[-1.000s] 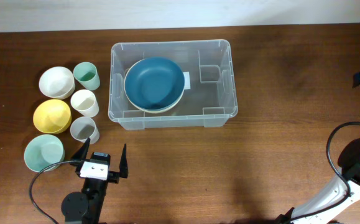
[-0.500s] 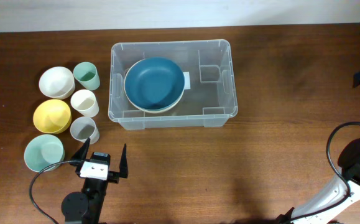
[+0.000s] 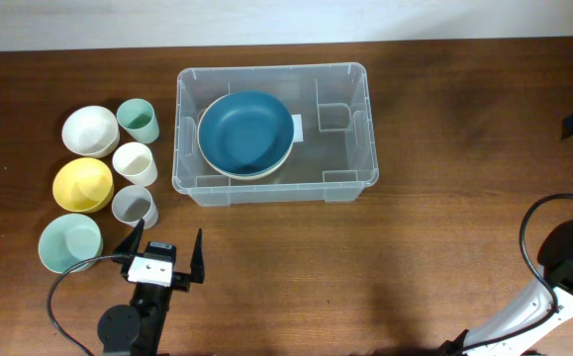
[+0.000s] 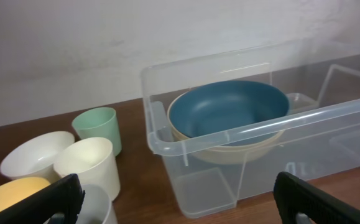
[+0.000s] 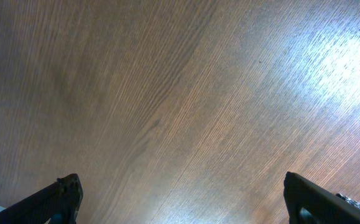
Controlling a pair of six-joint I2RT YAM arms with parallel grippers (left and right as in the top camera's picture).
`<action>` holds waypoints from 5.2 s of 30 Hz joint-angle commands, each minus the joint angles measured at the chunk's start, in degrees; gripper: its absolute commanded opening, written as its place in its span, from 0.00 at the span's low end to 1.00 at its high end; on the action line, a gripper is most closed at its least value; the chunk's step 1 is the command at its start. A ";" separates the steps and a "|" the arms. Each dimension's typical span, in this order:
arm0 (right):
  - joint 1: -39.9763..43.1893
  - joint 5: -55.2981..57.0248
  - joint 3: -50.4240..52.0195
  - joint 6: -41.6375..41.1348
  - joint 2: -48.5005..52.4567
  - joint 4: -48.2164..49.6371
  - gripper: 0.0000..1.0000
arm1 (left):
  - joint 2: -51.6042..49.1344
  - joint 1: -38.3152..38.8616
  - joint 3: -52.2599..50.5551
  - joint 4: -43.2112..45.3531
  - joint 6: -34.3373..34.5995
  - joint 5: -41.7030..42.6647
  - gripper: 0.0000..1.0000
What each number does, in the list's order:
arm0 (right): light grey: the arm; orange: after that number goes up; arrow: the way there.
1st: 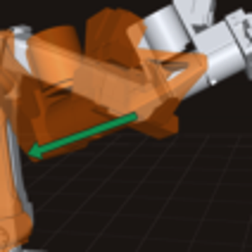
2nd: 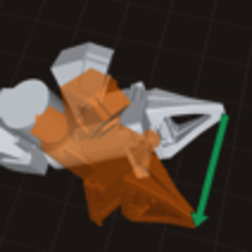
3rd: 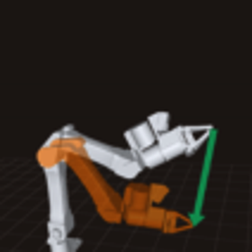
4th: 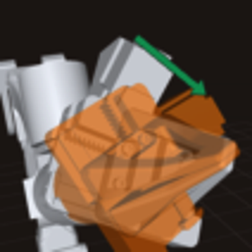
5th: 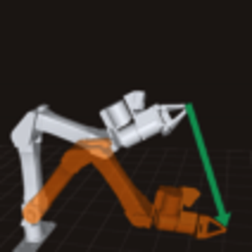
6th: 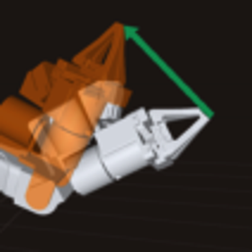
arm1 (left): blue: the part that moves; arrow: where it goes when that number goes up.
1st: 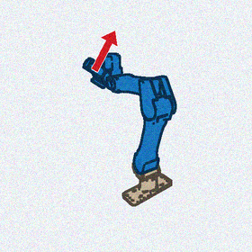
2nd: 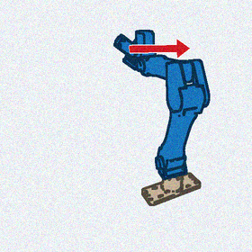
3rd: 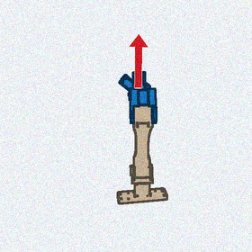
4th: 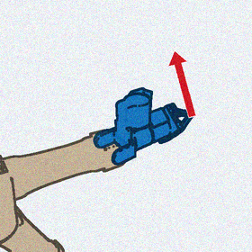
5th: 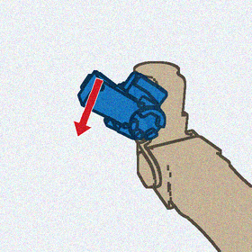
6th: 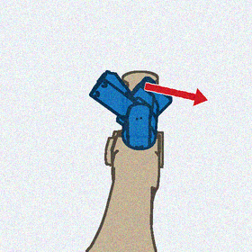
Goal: Pack container
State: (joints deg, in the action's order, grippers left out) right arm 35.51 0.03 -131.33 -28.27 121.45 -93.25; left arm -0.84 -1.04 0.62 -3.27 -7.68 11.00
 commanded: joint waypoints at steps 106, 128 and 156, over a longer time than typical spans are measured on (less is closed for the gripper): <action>0.13 1.09 0.31 0.42 -1.07 0.04 0.99 | -93.98 -42.36 58.38 -47.10 38.47 -15.52 1.00; 0.13 1.09 0.31 0.44 -1.07 0.04 0.99 | -99.23 -42.38 58.34 -45.31 38.49 -15.26 0.94; 0.13 1.09 0.31 0.42 -1.07 0.04 0.99 | -99.47 -42.38 58.12 -43.45 38.49 -12.46 0.81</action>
State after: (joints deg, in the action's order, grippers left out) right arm 35.51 0.21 -131.33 -28.23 121.45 -93.23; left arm -99.66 -43.20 59.44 -46.92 30.52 -2.35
